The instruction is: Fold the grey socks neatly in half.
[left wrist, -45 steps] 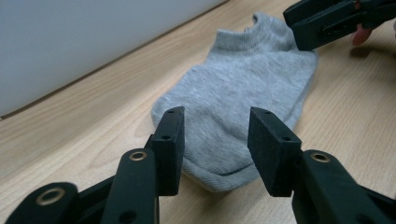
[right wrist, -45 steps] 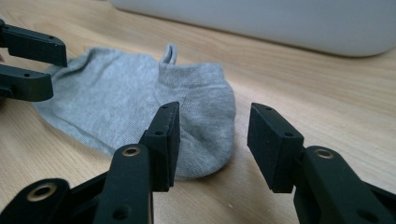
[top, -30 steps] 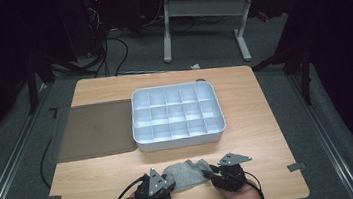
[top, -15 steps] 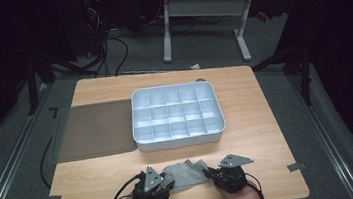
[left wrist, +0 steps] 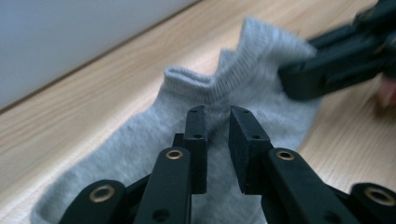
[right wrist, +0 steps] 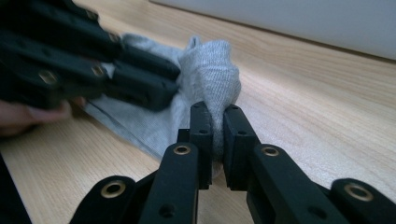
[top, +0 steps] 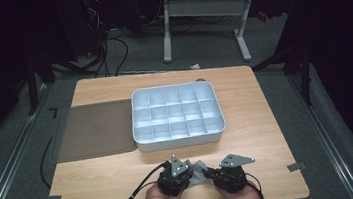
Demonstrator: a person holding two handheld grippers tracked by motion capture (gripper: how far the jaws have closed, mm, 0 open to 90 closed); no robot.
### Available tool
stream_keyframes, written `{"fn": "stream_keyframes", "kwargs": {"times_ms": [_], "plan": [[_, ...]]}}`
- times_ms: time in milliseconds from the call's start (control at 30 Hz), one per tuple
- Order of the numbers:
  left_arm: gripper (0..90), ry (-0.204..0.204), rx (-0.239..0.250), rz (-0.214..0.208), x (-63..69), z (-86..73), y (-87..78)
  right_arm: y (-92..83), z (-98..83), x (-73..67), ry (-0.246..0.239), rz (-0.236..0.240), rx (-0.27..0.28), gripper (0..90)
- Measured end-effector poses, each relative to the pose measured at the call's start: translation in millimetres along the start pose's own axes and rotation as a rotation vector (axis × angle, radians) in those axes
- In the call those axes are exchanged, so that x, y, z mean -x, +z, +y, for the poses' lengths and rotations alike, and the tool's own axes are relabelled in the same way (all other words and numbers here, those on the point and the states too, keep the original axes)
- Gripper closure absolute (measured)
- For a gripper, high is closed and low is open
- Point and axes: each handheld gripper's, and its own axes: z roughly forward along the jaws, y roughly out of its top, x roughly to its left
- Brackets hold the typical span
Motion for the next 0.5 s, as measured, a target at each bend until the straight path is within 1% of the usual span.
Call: {"fn": "stream_keyframes", "kwargs": {"times_ms": [67, 167, 233, 300, 333, 400, 467, 500], "plan": [[77.8, 0.027, 0.008, 0.024, 4.8, -1.9, 0.6, -1.2, 0.3, 0.5, 0.008, 0.008, 0.010, 85.6], [78.1, 0.061, 0.012, 0.054, 11.7, -2.8, 1.6, -5.0, 1.9, 1.2, 0.017, 0.028, 0.044, 86.2], [78.1, 0.078, 0.013, 0.064, 15.5, -2.3, 2.9, -7.8, 3.6, 0.3, 0.025, 0.045, 0.069, 86.4], [77.5, 0.095, 0.016, 0.076, 18.9, -1.2, 5.0, -10.4, 5.7, -2.9, 0.023, 0.054, 0.098, 86.5], [77.5, 0.101, 0.018, 0.081, 20.2, -0.7, 6.2, -10.4, 5.7, -2.9, 0.023, 0.054, 0.098, 86.5], [76.2, 0.098, 0.018, 0.080, 20.3, 0.9, 7.7, -10.2, 5.8, -3.2, 0.023, 0.051, 0.103, 86.5], [70.1, 0.072, 0.017, 0.053, 15.7, 2.9, 5.3, -10.0, 5.1, -1.0, 0.031, 0.043, 0.101, 86.4], [68.4, 0.057, 0.028, 0.049, 11.9, 3.3, 1.2, -10.2, 4.7, 0.1, 0.033, 0.038, 0.106, 86.4]]}}
